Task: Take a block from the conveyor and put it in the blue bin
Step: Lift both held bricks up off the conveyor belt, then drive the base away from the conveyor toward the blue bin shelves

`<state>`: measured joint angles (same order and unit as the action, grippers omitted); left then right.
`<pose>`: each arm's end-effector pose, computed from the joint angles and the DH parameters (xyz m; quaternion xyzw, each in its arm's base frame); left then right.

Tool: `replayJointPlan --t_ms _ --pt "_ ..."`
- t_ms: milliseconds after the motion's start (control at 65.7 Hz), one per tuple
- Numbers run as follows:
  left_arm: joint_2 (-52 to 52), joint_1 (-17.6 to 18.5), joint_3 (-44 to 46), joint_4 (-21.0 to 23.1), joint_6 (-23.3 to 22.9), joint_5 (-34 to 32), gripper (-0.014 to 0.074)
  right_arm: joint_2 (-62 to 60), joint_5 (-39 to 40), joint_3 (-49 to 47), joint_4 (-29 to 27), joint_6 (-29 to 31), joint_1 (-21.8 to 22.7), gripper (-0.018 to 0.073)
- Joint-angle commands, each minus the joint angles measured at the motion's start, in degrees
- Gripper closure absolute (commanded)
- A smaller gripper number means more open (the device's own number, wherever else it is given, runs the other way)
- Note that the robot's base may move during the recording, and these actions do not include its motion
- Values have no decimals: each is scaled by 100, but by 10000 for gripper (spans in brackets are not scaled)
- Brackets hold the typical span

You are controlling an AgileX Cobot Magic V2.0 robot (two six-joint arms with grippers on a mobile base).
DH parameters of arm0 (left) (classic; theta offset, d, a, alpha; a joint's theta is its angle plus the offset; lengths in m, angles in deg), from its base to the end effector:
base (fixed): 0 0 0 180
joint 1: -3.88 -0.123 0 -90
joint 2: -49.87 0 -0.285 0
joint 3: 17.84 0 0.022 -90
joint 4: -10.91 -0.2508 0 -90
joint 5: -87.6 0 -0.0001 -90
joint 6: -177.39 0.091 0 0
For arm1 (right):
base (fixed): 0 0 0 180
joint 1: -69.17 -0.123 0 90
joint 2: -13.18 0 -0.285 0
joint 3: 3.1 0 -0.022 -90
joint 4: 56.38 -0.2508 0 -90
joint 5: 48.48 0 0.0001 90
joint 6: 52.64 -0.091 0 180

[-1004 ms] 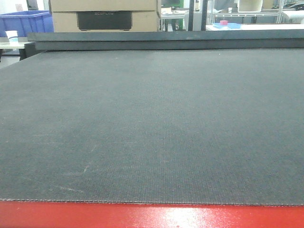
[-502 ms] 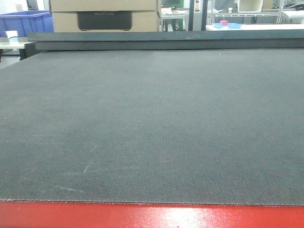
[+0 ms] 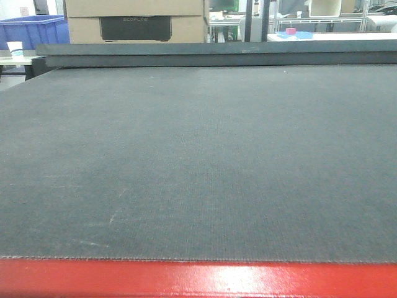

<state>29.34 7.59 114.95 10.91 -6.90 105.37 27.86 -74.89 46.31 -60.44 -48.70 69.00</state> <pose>0.0475 -0.0031 0.3453 -0.0034 0.6789 -0.0512 0.7325 0.0312 0.0030 0.3238 -0.0140 0.7097 0.0104 0.7043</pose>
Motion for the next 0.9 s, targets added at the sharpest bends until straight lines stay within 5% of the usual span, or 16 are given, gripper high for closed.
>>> replayJointPlan --t_ms 0,882 --pt "35 24 -5 -43 16 -73 707 -17 144 14 56 29 -4 721" --pt "35 24 -5 -43 16 -73 707 -17 144 14 56 29 -4 721"
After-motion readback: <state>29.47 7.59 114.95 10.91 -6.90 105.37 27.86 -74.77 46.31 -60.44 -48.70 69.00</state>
